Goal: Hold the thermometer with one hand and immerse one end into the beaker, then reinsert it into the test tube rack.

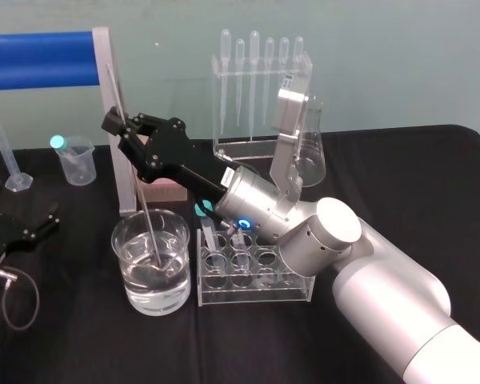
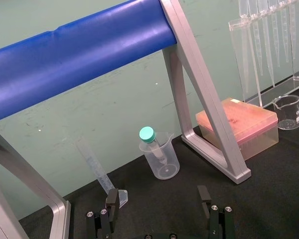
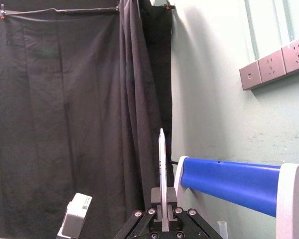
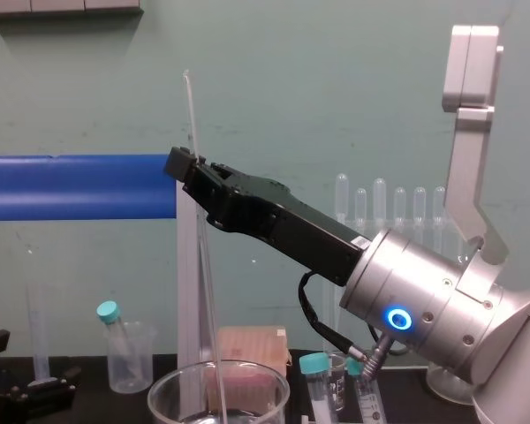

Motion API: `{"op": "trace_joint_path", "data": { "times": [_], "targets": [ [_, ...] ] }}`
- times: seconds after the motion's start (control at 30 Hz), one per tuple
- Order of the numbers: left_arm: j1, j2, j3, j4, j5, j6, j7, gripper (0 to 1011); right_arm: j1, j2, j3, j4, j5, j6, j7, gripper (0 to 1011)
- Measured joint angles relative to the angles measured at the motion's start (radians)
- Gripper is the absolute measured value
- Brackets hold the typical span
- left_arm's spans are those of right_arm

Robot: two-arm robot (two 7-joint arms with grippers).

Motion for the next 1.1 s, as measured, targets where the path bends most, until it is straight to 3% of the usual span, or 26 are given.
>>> {"op": "trace_joint_path", "data": {
  "times": [1.1],
  "targets": [
    [0.0, 0.0, 0.0, 0.0, 0.0, 0.0, 0.0, 1008, 0.0, 0.0, 0.0, 0.0, 0.0, 0.0, 0.0, 57]
  ]
}}
